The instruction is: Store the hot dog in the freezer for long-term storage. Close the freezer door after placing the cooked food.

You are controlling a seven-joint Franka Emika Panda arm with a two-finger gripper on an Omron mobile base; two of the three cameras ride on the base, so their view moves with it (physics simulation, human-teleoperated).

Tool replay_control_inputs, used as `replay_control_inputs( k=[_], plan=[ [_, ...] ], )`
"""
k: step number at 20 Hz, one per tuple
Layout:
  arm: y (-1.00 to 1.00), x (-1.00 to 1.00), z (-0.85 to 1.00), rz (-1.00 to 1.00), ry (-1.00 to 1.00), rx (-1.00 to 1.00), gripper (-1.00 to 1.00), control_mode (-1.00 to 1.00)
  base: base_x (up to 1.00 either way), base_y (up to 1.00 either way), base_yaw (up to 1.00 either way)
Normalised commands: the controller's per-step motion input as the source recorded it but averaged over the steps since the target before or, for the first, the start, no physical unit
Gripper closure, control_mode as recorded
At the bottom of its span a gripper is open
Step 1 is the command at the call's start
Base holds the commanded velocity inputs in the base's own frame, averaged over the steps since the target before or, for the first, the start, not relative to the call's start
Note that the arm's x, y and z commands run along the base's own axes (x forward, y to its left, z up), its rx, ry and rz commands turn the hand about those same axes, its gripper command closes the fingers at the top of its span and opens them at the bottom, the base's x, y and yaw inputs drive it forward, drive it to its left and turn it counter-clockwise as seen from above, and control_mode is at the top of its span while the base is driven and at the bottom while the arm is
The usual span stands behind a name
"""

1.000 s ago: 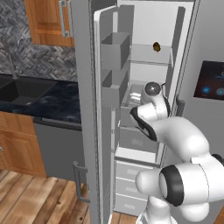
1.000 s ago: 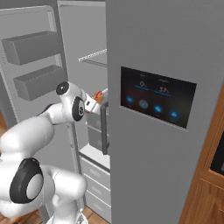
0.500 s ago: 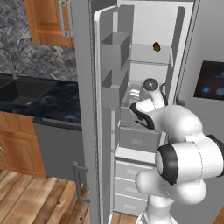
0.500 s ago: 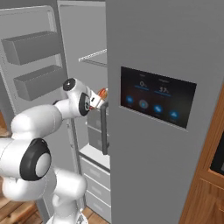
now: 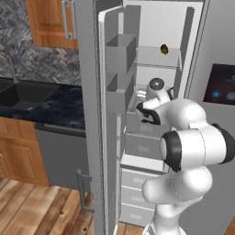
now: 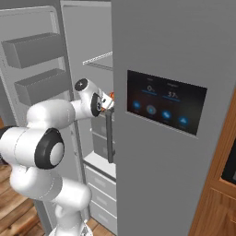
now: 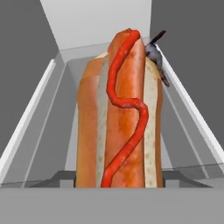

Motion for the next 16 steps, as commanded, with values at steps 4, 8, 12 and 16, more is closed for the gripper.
replay_control_inputs(
  k=[4,8,12,16],
  plan=[
    [-0.02,0.32,-0.08,0.0,0.01,0.0,1.0,-1.0,0.0,0.0,0.0],
    [0.0,0.29,-0.23,0.0,0.06,0.0,1.0,-1.0,0.0,0.0,0.0],
    [0.0,0.31,-0.22,0.0,0.05,0.0,1.0,-1.0,0.0,0.0,0.0],
    [0.0,0.27,-0.13,0.0,0.01,0.0,1.0,-1.0,0.0,0.0,0.0]
  ],
)
